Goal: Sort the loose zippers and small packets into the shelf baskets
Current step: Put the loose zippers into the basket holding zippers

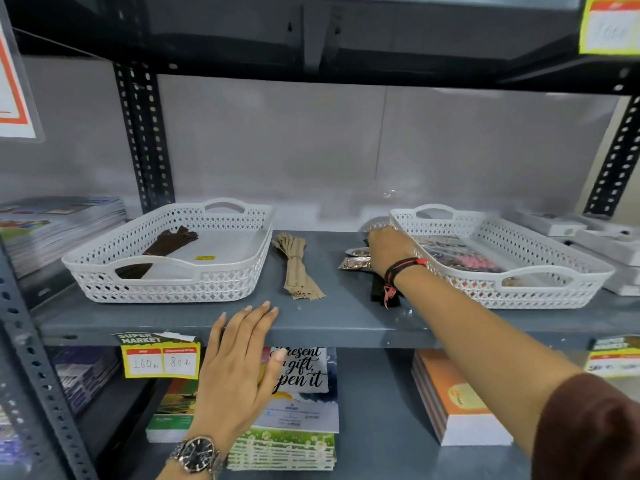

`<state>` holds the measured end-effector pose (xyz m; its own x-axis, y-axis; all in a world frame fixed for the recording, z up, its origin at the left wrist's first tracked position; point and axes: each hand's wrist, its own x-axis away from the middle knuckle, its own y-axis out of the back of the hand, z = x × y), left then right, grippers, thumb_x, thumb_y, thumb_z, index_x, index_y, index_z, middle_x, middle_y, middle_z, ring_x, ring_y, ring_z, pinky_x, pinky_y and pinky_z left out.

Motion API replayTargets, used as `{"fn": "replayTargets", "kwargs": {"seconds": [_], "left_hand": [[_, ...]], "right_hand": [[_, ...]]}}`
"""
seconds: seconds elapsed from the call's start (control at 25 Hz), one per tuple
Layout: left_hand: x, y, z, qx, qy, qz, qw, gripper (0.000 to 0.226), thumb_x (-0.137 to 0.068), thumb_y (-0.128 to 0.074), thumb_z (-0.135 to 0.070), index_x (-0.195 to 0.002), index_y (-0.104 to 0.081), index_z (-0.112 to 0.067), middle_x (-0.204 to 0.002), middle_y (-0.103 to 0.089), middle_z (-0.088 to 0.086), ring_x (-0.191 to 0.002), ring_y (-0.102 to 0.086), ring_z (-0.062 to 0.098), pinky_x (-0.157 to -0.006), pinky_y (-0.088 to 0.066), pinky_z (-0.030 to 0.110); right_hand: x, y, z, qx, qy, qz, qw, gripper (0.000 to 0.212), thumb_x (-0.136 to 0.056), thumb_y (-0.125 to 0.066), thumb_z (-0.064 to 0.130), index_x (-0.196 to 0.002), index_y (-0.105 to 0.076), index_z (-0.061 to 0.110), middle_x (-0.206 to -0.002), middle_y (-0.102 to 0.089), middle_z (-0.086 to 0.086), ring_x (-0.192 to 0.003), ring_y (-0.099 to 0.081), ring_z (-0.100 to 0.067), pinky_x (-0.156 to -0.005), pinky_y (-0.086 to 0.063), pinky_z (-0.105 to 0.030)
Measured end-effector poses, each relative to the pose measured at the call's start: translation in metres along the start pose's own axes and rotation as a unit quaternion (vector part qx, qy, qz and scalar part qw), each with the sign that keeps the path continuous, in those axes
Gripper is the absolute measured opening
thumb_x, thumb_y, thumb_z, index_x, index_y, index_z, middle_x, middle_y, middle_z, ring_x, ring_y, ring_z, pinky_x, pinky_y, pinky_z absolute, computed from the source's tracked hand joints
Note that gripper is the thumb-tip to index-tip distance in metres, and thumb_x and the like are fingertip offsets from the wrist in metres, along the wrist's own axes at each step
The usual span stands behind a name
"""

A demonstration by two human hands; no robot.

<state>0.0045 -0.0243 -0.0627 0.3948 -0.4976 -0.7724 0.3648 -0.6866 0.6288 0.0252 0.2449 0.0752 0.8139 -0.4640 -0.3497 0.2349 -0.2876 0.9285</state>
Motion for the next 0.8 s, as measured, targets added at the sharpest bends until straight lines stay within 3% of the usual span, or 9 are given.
{"fn": "replayTargets", "kwargs": {"seconds": [0.28, 0.44, 0.56, 0.72, 0.8], "left_hand": [[0.002, 0.005, 0.003, -0.007, -0.006, 0.021, 1.000, 0.052, -0.096, -0.034, -0.041, -0.139, -0.046, -0.014, -0.142, -0.047, -0.001, -0.132, -0.040, 0.018, -0.113, -0.021, 0.046], [0.004, 0.006, 0.003, -0.007, -0.006, 0.028, 1.000, 0.052, -0.096, -0.034, -0.041, -0.140, -0.045, -0.015, -0.144, -0.045, -0.002, -0.134, -0.038, 0.017, -0.114, -0.021, 0.046], [0.003, 0.006, 0.004, -0.003, -0.006, 0.027, 1.000, 0.052, -0.097, -0.034, -0.041, -0.140, -0.045, -0.016, -0.144, -0.045, -0.003, -0.134, -0.037, 0.016, -0.113, -0.021, 0.046], [0.003, 0.005, 0.004, -0.002, -0.006, 0.026, 1.000, 0.052, -0.097, -0.035, -0.042, -0.140, -0.045, -0.015, -0.143, -0.046, -0.002, -0.134, -0.038, 0.017, -0.113, -0.021, 0.046], [0.004, 0.005, 0.004, -0.002, -0.005, 0.028, 1.000, 0.052, -0.096, -0.036, -0.042, -0.140, -0.045, -0.015, -0.143, -0.046, -0.002, -0.135, -0.037, 0.017, -0.113, -0.022, 0.046]], "right_hand": [[-0.007, -0.008, 0.008, -0.028, -0.022, 0.054, 0.998, 0.029, -0.091, -0.050, 0.011, -0.115, -0.062, 0.000, -0.116, -0.068, -0.016, -0.105, -0.066, -0.028, -0.083, -0.055, -0.033], [-0.007, -0.010, 0.004, -0.061, -0.044, 0.014, 0.997, 0.030, -0.090, -0.047, 0.003, -0.116, -0.061, -0.001, -0.118, -0.066, -0.019, -0.107, -0.066, -0.031, -0.086, -0.055, -0.035], [-0.009, -0.006, -0.002, -0.125, -0.060, -0.029, 0.990, 0.023, -0.085, -0.055, 0.006, -0.105, -0.064, -0.001, -0.105, -0.070, -0.020, -0.097, -0.068, -0.033, -0.080, -0.056, -0.035], [-0.013, 0.016, -0.005, -0.245, -0.117, -0.093, 0.958, 0.009, -0.080, -0.061, 0.006, -0.082, -0.064, -0.002, -0.085, -0.067, -0.023, -0.087, -0.068, -0.038, -0.067, -0.052, -0.033], [-0.014, 0.032, -0.002, -0.276, -0.125, -0.134, 0.944, 0.014, -0.079, -0.063, 0.006, -0.084, -0.068, -0.006, -0.087, -0.070, -0.023, -0.085, -0.068, -0.039, -0.066, -0.050, -0.031]]}}
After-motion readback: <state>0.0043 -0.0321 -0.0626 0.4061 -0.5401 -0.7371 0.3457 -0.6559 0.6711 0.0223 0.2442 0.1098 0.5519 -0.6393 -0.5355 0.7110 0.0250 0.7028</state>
